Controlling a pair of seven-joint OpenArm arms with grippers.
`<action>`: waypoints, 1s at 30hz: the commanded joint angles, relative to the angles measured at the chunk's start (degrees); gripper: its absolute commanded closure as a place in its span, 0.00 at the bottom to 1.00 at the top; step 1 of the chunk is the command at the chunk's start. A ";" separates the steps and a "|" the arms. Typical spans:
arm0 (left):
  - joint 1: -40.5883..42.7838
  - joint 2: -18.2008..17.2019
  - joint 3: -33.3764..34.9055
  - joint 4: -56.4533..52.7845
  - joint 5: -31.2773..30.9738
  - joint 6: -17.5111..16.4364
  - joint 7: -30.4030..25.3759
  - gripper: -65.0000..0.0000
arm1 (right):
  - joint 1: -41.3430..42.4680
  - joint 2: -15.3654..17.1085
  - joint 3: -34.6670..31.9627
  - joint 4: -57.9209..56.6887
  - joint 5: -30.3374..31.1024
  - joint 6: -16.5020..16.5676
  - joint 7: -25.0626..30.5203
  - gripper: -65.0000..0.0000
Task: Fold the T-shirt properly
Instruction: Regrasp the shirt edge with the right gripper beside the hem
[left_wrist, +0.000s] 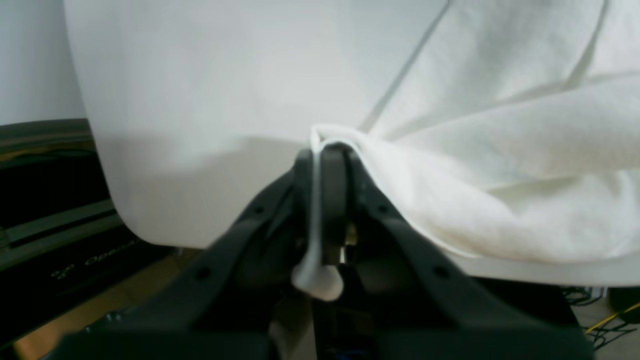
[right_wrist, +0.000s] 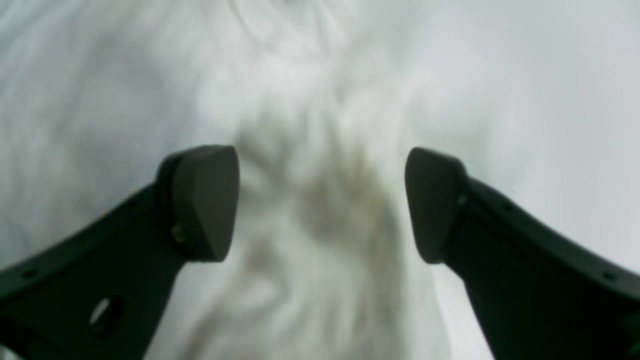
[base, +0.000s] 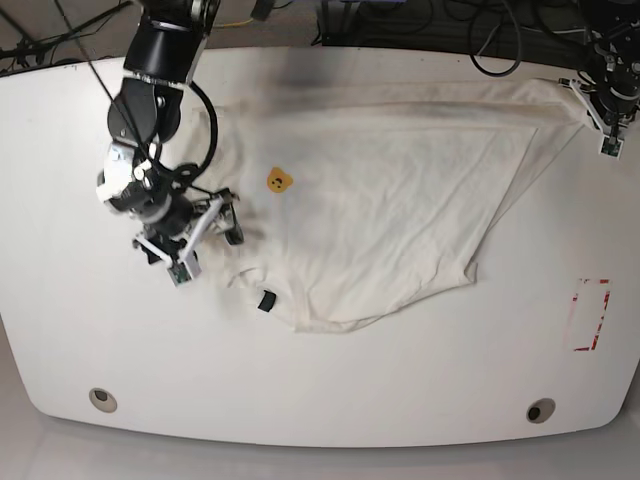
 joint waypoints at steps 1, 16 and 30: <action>0.14 -0.78 -0.31 0.92 -0.20 0.12 -0.76 1.00 | 6.12 0.70 -0.79 -6.48 0.48 -0.01 1.47 0.24; -0.21 1.51 -0.31 1.18 -0.20 0.04 -0.76 1.00 | 27.31 3.86 -6.51 -49.03 -8.75 -0.01 23.10 0.28; -3.03 1.15 -0.22 0.74 -0.12 0.12 -0.67 1.00 | 17.46 3.33 -6.42 -40.41 -9.19 -0.01 22.48 0.90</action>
